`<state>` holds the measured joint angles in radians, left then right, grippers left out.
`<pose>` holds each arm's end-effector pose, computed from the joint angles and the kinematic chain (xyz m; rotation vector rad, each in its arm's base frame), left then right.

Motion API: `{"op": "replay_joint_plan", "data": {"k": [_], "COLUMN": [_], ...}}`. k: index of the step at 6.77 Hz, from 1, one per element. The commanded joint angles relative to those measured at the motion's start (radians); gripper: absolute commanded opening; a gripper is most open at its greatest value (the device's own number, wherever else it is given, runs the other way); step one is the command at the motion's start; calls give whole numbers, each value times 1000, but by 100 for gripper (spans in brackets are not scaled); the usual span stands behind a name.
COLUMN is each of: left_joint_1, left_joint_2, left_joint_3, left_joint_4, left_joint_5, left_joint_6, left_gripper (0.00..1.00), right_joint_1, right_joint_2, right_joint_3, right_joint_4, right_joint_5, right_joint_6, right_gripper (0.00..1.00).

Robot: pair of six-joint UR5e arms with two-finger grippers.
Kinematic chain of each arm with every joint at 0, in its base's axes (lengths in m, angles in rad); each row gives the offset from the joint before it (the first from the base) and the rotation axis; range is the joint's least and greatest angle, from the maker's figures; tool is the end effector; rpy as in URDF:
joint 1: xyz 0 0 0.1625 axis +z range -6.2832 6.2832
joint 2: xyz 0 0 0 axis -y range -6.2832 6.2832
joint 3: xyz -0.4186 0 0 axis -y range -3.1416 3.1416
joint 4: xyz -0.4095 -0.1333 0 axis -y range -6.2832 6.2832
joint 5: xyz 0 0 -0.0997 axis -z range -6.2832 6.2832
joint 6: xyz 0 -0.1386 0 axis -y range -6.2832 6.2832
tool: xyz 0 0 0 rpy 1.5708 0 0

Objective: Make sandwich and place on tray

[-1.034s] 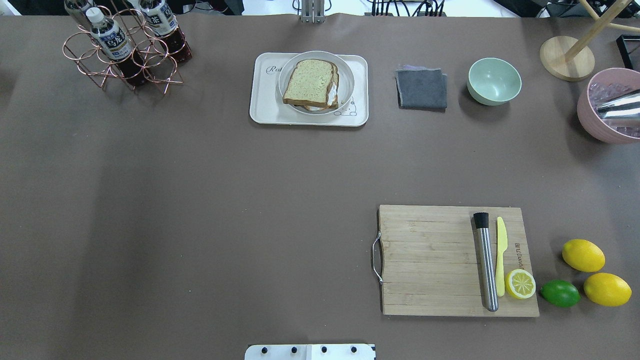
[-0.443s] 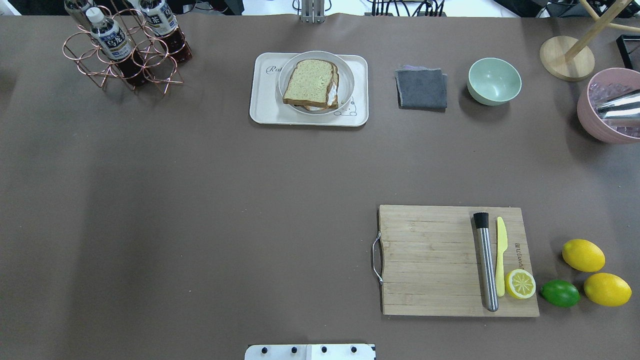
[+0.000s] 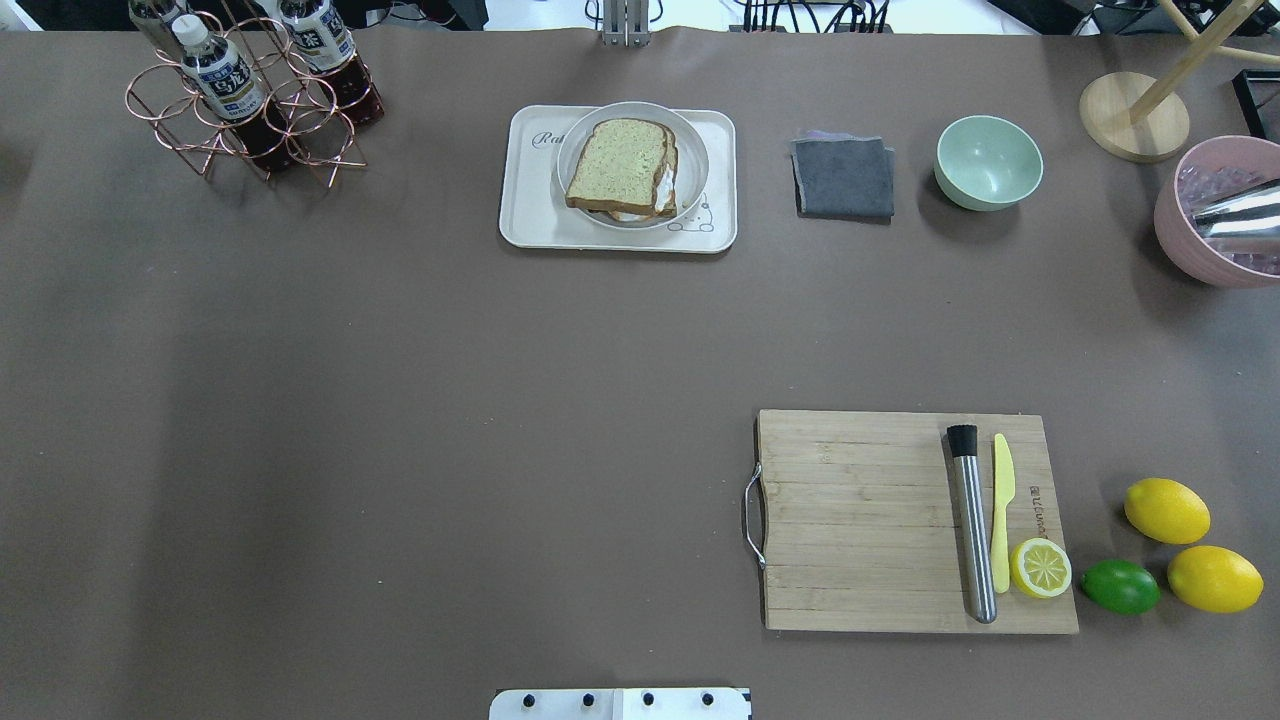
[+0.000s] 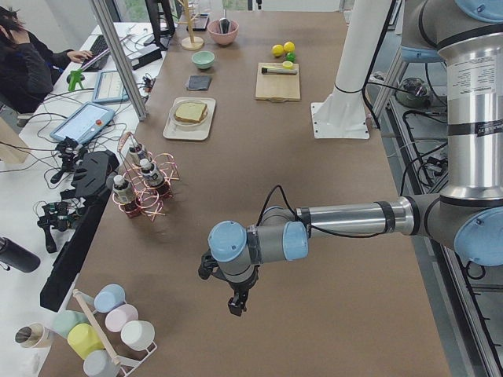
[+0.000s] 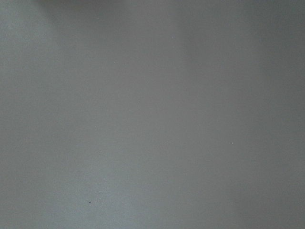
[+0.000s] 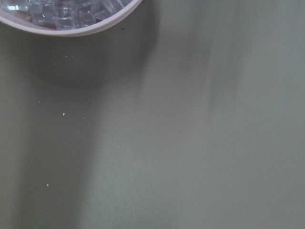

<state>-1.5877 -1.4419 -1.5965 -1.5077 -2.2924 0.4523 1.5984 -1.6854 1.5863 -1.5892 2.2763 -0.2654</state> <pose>-0.0491 -0.4338 0.7389 0.0128 0.7412 0.3554 0.0557 -0.4449 0.7353 -0.0085 -0.7146 -0.1862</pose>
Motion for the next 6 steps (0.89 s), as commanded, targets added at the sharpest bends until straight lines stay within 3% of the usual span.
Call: {"op": "replay_joint_plan", "data": {"k": [1, 6], "left_joint_1": [0, 0], "left_joint_2": [0, -2], "left_joint_3": [1, 7], "left_joint_4": [1, 1], "left_joint_5": [-1, -2], "left_joint_6": [0, 0], "left_gripper": [98, 98], "right_joint_1": [0, 0], "right_joint_2": [0, 0], "right_joint_3": [1, 1], "right_joint_4": [0, 0], "right_joint_5": [0, 0], "right_joint_6": [0, 0], "right_gripper": [100, 100]}}
